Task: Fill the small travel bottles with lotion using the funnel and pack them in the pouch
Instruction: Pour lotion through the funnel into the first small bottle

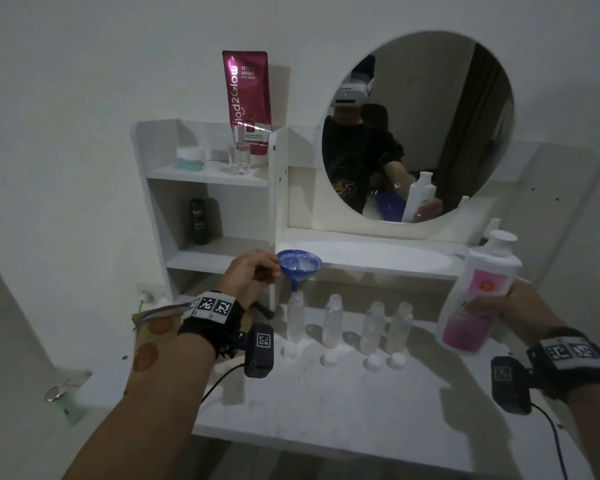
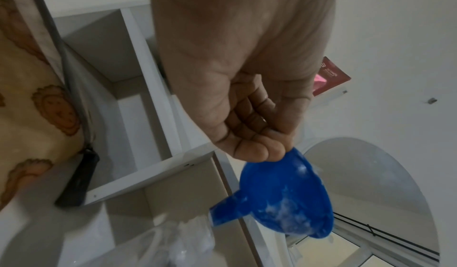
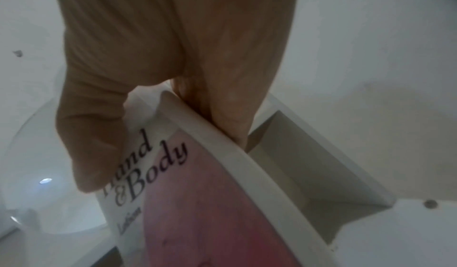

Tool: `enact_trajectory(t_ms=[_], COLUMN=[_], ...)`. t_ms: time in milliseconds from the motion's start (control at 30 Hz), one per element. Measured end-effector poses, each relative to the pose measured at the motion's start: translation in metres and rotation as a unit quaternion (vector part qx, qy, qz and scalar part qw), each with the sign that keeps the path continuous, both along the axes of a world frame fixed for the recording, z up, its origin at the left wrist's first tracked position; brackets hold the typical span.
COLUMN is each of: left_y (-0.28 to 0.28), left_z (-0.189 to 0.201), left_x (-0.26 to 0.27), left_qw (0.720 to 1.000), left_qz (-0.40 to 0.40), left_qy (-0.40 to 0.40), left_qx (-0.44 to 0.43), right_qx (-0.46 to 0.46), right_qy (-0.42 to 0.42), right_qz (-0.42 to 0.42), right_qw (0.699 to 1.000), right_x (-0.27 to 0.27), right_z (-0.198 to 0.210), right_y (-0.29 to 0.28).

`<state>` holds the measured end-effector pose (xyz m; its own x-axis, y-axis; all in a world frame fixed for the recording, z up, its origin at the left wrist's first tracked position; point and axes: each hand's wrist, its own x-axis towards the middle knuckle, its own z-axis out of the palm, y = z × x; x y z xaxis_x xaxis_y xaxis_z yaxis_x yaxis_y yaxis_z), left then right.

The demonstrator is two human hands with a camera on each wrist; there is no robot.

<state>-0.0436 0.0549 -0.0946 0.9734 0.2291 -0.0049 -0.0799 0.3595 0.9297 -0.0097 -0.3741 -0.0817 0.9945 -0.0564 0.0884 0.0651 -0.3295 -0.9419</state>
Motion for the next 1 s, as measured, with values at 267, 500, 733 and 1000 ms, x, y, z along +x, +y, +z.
enact_trajectory(t_ms=[267, 500, 733, 1000], left_y=[0.005, 0.008, 0.009, 0.003], left_z=[-0.008, -0.004, -0.006, -0.004], left_x=[0.006, 0.004, 0.004, 0.010], left_qw=[0.999, 0.999, 0.999, 0.994], left_qz=[-0.031, -0.025, -0.043, -0.005], left_qy=[0.013, 0.009, 0.011, 0.008], left_qx=[-0.019, 0.021, 0.025, 0.108], right_qx=[0.005, 0.007, 0.009, 0.009], right_qy=[0.026, 0.025, 0.038, 0.049], right_qz=[0.007, 0.010, 0.005, 0.000], right_qw=[1.000, 1.000, 0.999, 0.999], right_x=[0.001, -0.001, -0.004, -0.006], right_z=[-0.031, -0.039, -0.035, -0.033], right_y=[0.001, 0.000, 0.002, 0.005])
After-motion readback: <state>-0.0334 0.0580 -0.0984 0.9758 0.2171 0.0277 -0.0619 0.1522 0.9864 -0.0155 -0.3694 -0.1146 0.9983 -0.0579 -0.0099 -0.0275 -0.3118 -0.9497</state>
